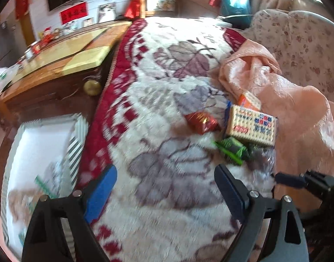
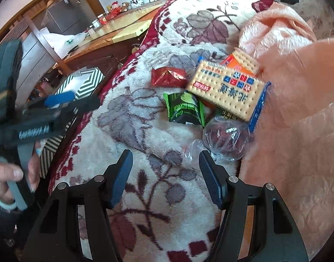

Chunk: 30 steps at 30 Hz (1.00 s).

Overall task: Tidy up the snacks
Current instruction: 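Move both grippers back toward the snack pile on the bed, then grasp the red candy packet with the left gripper while the right gripper grasps a green packet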

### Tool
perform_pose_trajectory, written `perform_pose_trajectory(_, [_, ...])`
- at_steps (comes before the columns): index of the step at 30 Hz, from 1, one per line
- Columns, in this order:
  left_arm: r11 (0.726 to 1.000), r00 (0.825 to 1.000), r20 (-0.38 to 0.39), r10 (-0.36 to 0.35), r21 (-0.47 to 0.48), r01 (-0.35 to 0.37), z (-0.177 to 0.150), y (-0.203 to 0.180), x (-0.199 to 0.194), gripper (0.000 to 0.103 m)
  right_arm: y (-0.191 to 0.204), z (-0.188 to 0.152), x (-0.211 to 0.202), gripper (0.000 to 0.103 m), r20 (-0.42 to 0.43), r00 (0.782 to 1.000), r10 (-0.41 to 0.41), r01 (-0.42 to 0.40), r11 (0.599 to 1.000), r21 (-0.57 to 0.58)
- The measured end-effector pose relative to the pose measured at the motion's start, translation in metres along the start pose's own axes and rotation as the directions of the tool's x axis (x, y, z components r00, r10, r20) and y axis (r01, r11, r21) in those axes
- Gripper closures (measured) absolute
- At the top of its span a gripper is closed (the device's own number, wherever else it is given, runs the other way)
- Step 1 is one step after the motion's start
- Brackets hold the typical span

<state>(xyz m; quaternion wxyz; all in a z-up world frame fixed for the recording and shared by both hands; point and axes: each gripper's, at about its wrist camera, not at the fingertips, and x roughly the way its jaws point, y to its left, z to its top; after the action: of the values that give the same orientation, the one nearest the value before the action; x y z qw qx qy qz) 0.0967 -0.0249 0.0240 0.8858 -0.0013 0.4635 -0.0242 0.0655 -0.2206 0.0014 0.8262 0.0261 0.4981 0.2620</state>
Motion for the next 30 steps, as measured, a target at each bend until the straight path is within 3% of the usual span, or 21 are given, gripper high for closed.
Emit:
perform_pose_trajectory(9, [0.991,0.994,-0.051,-0.101,0.087,0.105,0.042,-0.021,0.052,0.011,-0.01,0.002,0.012,0.04,-0.006,1.0,0.009,-0.009,1.0,0.02])
perform_pose_trajectory(16, [0.964,0.986,-0.111,-0.121,0.224,0.143,0.056,-0.042,0.085,0.011,-0.016,0.002,0.016,0.04,-0.013,1.0,0.016,-0.016,0.999,0.037])
perform_pose_trajectory(25, [0.961,0.976,-0.16,-0.149,0.208,0.18,0.065,-0.048,0.115,0.011,-0.019,0.004,0.019,0.04,-0.012,1.0,0.022,-0.021,0.999,0.049])
perform_pose_trajectory(26, [0.961,0.976,-0.162,-0.142,0.215,0.176,0.066,-0.05,0.117,0.013,-0.019,0.005,0.019,0.04,-0.012,1.0,0.022,-0.021,0.999,0.049])
perform_pose_trajectory(28, [0.96,0.977,-0.175,-0.125,0.226,0.163,0.065,-0.051,0.122,0.028,-0.019,0.005,0.019,0.04,-0.012,1.0,0.021,-0.02,0.999,0.046])
perform_pose_trajectory(29, [0.959,0.971,-0.192,-0.143,0.216,0.184,0.064,-0.05,0.125,0.041,-0.019,0.005,0.019,0.04,-0.012,1.0,0.02,-0.019,0.999,0.044])
perform_pose_trajectory(30, [0.959,0.967,-0.2,-0.158,0.203,0.198,0.063,-0.049,0.126,0.046,-0.019,0.005,0.019,0.04,-0.012,1.0,0.019,-0.019,0.999,0.043])
